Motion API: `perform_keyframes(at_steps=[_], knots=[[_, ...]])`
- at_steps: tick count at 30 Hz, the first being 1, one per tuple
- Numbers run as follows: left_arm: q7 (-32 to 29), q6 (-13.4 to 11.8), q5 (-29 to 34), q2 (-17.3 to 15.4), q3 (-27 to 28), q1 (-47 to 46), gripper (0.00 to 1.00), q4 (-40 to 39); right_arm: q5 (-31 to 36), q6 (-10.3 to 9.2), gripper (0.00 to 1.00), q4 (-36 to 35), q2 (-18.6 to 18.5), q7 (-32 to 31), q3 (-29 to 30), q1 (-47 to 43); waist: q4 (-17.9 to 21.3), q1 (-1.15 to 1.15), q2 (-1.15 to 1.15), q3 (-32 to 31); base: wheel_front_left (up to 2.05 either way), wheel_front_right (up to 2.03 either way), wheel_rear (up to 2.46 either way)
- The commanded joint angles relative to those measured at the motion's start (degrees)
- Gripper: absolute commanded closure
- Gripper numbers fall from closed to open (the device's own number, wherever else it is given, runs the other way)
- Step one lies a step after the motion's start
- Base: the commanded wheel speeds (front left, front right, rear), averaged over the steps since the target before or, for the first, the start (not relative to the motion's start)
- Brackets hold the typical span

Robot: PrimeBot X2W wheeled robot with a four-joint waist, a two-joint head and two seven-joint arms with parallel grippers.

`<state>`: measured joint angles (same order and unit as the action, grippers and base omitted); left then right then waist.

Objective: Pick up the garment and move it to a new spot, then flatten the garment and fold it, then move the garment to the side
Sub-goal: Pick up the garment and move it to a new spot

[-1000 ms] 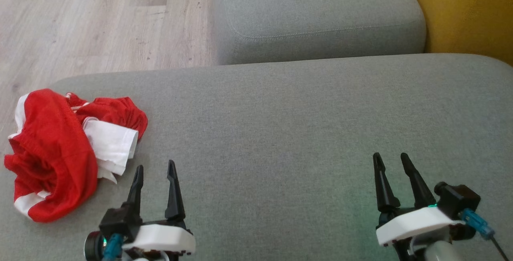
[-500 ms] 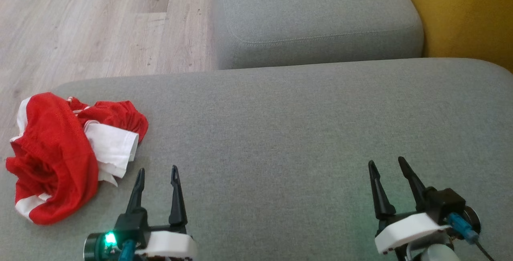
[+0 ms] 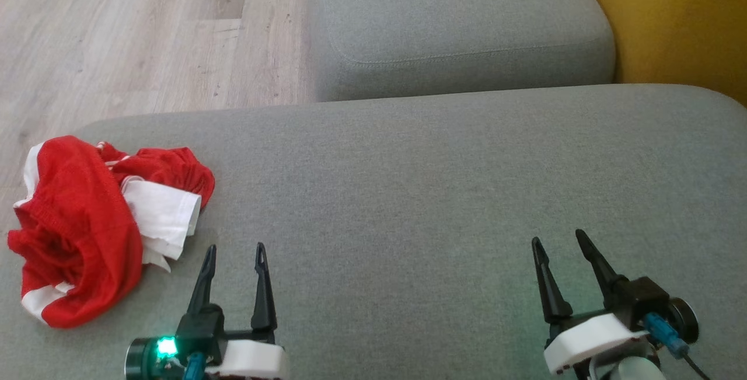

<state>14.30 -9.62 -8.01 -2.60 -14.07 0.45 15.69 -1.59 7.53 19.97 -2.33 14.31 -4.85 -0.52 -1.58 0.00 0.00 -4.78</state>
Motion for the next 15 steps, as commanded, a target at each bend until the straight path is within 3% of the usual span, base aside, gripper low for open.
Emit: perform_keyframes(at_steps=[1,8,15], knots=[[0.7,-0.4,-0.12,-0.28,1.64,-2.2,0.0,-1.51,0.28,-0.04,0.0,-1.65,-0.54,0.69,-1.13,2.91,-0.08,0.0,0.0,-0.03,0.0,0.0,0.0],[0.7,-0.55,-0.61,-0.28,1.56,-2.4,0.0,-0.9,0.08,-0.04,0.0,-1.63,-0.54,0.69,-0.53,2.88,-0.78,0.0,0.0,0.09,0.0,0.0,0.0],[0.7,-0.94,-0.77,-0.28,1.45,-3.49,0.0,-0.19,0.2,-0.04,0.0,-1.64,-0.54,0.69,-0.62,2.89,-4.76,0.0,0.0,1.22,0.0,0.0,0.0]])
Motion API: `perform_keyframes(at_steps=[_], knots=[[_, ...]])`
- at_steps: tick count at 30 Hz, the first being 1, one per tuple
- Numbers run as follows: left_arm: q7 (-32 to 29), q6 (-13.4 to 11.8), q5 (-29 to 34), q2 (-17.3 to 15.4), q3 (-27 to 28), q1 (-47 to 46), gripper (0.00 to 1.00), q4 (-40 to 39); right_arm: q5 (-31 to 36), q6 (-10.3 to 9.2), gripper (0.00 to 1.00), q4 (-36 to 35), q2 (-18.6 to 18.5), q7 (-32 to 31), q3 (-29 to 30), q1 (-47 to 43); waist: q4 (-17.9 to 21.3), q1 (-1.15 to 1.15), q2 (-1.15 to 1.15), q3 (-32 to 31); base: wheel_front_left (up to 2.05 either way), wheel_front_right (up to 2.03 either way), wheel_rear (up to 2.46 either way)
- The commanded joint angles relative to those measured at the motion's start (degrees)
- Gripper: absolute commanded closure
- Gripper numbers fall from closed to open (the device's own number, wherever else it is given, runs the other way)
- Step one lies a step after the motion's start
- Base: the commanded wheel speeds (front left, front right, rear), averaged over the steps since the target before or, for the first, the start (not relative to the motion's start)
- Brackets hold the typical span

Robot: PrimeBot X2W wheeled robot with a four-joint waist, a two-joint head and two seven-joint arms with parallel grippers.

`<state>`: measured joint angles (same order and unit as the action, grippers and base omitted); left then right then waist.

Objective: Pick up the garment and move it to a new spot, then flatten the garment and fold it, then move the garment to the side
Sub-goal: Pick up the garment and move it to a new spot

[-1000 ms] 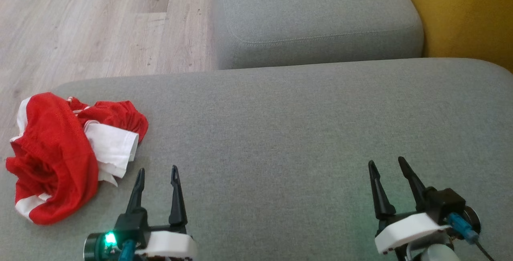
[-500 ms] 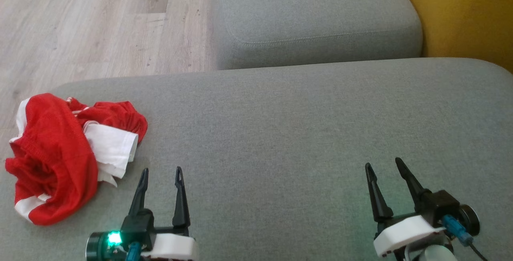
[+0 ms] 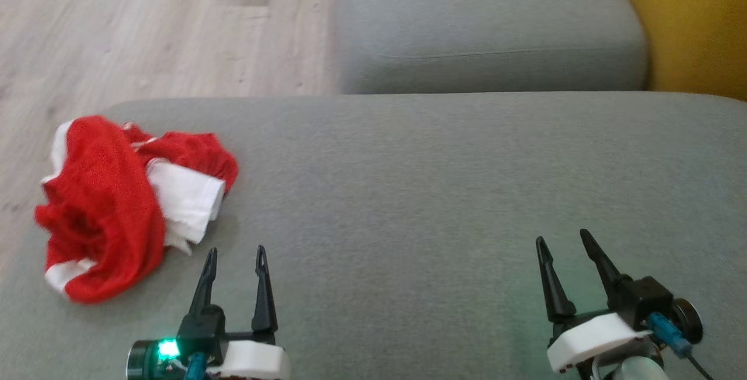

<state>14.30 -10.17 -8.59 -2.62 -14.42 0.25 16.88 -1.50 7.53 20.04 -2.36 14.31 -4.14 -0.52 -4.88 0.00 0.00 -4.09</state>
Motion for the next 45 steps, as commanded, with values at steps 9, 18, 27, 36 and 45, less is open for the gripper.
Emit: perform_keyframes(at_steps=[9,18,27,36,45], knots=[[0.7,-1.07,0.21,-0.26,2.94,-3.98,0.0,-2.73,-0.35,-0.04,0.0,-2.62,-0.52,0.69,-1.22,4.18,-11.18,0.0,0.0,1.95,0.0,0.0,0.0],[0.7,-1.07,-0.78,-0.26,4.52,-3.91,0.0,-4.95,0.11,-0.04,0.0,-3.54,-0.52,0.69,-0.8,4.99,-19.59,0.0,0.0,3.33,0.0,0.0,0.0],[0.7,-1.98,-0.33,-0.26,6.94,-4.03,0.0,-9.38,2.26,-0.04,0.0,-3.92,-0.52,0.69,0.42,4.99,-23.1,0.0,0.0,5.34,0.0,0.0,0.0],[0.7,2.04,1.26,-0.76,14.45,-13.39,0.0,-12.43,8.12,-0.04,0.0,-6.29,-0.52,0.69,2.0,6.12,-21.77,0.0,0.0,11.17,0.0,0.0,0.0],[0.7,7.33,3.21,-6.93,17.91,-34.04,0.0,5.45,14.34,-0.04,0.0,-8.55,-2.63,0.69,2.18,9.69,-18.82,0.0,0.0,20.14,0.0,0.0,0.0]])
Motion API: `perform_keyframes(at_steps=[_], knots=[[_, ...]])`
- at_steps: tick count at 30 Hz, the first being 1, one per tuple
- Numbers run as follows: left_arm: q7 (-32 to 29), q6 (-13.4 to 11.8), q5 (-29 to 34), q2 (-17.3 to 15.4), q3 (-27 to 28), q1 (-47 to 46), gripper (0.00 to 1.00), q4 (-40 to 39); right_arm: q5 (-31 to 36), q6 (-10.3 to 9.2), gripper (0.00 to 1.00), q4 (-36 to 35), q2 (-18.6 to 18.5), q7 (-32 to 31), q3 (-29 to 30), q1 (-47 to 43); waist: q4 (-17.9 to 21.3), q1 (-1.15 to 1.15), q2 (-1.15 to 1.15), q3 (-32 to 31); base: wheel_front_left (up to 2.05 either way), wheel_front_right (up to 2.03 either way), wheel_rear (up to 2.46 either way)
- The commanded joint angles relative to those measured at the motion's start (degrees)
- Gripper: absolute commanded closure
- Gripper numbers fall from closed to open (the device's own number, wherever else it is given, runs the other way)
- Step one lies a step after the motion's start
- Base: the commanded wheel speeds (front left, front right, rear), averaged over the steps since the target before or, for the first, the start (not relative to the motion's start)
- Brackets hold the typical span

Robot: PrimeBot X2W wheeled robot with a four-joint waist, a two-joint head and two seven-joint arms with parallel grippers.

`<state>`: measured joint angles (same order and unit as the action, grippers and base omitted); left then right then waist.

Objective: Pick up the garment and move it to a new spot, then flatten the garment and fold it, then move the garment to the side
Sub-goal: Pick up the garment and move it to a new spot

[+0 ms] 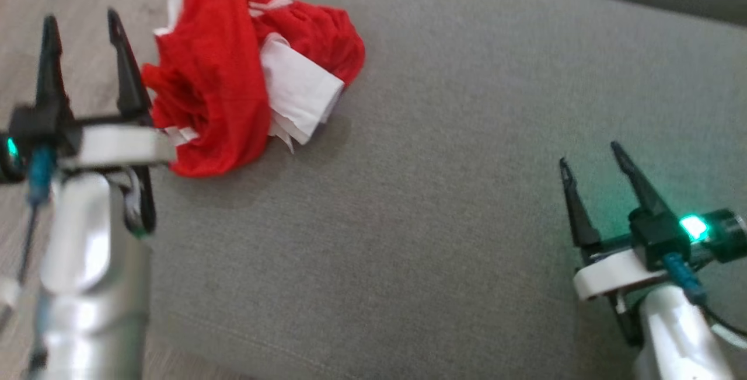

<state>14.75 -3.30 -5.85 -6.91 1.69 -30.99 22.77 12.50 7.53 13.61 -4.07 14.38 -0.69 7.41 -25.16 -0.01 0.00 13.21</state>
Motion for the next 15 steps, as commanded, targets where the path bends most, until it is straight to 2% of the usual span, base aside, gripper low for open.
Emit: perform_keyframes(at_steps=[1,2,3,7,11,15], knots=[[0.25,1.19,0.16,-3.29,1.97,-4.97,0.0,2.87,0.56,-0.04,0.0,-2.3,-1.52,0.62,-1.41,2.09,1.8,0.01,0.0,3.81,0.0,0.0,0.0],[0.25,1.63,-0.25,-3.65,2.17,-6.94,0.0,6.4,0.74,-0.04,0.0,-2.43,-2.15,0.62,-1.5,2.39,2.05,0.01,0.0,4.52,0.0,0.0,0.0],[-0.21,2.64,-0.88,-4.37,2.19,-10.31,0.0,13.61,0.83,-0.04,0.0,-2.71,-3.19,0.62,-1.77,3.02,2.72,0.01,0.0,5.98,0.0,0.0,0.0],[-3.65,4.87,-2.87,-4.53,2.33,-15.07,0.0,25.61,0.64,-0.04,0.0,-2.91,-4.6,0.62,-2.17,4.03,3.95,0.01,0.0,7.85,0.0,0.0,0.0],[-5.46,4.43,-3.34,-5.04,2.39,-17.24,0.0,34.58,0.58,-0.04,0.0,-3.13,-5.21,0.62,-2.48,4.6,5.19,0.01,0.0,9.47,0.0,0.0,0.0],[-3.34,5.77,-5.72,-4.47,3.79,-18.66,0.0,39.46,0.38,-0.04,0.0,-3.33,-5.23,0.62,-2.32,5.27,6.33,0.01,0.0,10.68,0.0,0.0,0.0]])
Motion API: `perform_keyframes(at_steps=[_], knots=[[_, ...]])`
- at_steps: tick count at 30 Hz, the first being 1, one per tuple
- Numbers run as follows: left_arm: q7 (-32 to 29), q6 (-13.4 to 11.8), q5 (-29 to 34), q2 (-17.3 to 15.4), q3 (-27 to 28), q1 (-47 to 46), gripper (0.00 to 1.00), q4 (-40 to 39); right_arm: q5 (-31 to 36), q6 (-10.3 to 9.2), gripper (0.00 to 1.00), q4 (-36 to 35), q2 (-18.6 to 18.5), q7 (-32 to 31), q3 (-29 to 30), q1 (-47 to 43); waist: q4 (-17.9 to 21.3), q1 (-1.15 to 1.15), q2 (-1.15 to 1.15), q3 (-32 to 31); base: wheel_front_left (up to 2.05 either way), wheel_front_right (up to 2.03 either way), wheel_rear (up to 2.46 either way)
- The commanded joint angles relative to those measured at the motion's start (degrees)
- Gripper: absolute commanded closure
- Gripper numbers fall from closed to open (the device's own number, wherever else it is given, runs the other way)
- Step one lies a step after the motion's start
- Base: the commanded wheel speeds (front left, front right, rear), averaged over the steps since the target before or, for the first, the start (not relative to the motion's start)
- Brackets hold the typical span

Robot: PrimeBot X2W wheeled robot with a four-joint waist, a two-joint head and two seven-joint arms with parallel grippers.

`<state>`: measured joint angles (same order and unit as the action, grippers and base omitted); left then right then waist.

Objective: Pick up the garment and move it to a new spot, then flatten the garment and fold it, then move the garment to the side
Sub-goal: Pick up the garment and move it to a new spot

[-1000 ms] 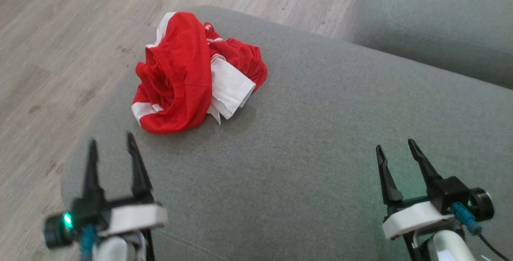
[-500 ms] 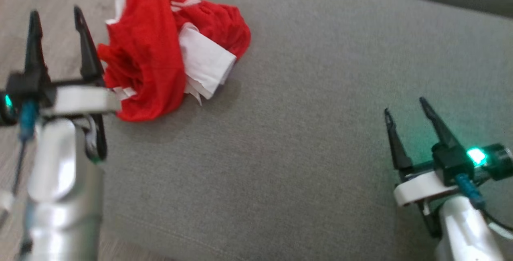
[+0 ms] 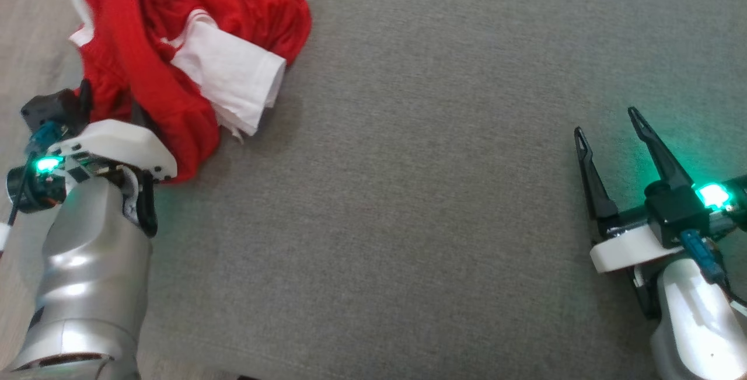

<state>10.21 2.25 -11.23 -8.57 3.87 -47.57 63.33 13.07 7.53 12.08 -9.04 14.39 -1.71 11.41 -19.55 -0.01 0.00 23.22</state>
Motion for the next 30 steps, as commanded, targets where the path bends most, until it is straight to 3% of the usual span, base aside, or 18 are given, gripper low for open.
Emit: perform_keyframes(at_steps=[1,2,3,6,14,18,21,26,27,28,30], knots=[[2.27,0.52,-0.51,-2.82,1.65,-2.38,0.42,-0.77,-0.27,-0.04,0.0,-1.81,-0.21,0.61,-1.16,1.37,0.89,0.01,0.0,0.82,0.0,0.0,0.0],[3.31,0.81,-0.49,-2.95,1.58,-2.64,0.76,-0.92,-0.35,-0.04,0.0,-1.76,-0.13,0.61,-1.07,1.44,1.07,0.01,0.0,0.86,0.0,0.0,0.0],[4.05,0.97,-0.51,-3.13,1.67,-2.8,1.0,-1.43,-0.46,-0.04,0.0,-1.66,0.0,0.61,-1.03,1.49,1.27,0.01,0.0,0.8,0.0,0.0,0.0],[4.66,1.44,-0.35,-3.63,1.74,-2.92,1.0,-3.43,-0.73,-0.04,0.0,-1.44,0.43,0.61,-0.87,1.51,1.66,0.01,0.0,0.36,0.0,0.0,0.0],[4.77,1.25,2.94,-6.01,4.27,1.08,1.0,-25.73,-2.05,-0.04,0.0,-0.66,3.24,0.61,-0.87,1.64,4.68,0.01,0.0,-5.31,0.0,0.0,0.0],[4.77,1.48,4.66,-7.84,4.82,1.88,1.0,-32.57,-3.07,-0.04,0.0,-0.23,4.99,0.61,-0.93,1.14,7.54,0.01,0.0,-9.21,0.0,0.0,0.0],[4.78,1.45,5.66,-9.35,4.82,2.39,1.0,-33.17,-3.92,-0.04,0.0,0.26,5.75,0.61,-0.63,-0.24,9.17,0.01,0.0,-11.77,0.0,0.0,0.0],[3.01,-0.26,6.03,-10.96,5.5,2.6,1.0,-27.72,-4.42,-0.04,0.0,0.45,6.09,0.61,0.08,-1.79,10.62,0.01,0.0,-12.62,0.0,0.0,0.0],[2.2,-0.79,5.99,-11.05,5.68,2.69,0.94,-26.47,-4.41,-0.04,0.0,0.3,6.11,0.61,0.32,-1.92,10.72,0.01,0.0,-12.28,0.0,0.0,0.0],[1.15,-1.27,5.79,-11.0,5.9,2.76,0.0,-25.09,-4.37,-0.04,0.0,0.12,6.12,0.61,0.59,-2.01,10.73,0.01,0.0,-11.75,0.0,0.0,0.0],[-0.99,-2.06,4.99,-10.58,6.5,2.75,0.0,-22.17,-4.02,-0.04,0.0,-0.14,6.13,0.61,1.0,-1.98,10.6,0.01,0.0,-10.25,0.0,0.0,0.0]])
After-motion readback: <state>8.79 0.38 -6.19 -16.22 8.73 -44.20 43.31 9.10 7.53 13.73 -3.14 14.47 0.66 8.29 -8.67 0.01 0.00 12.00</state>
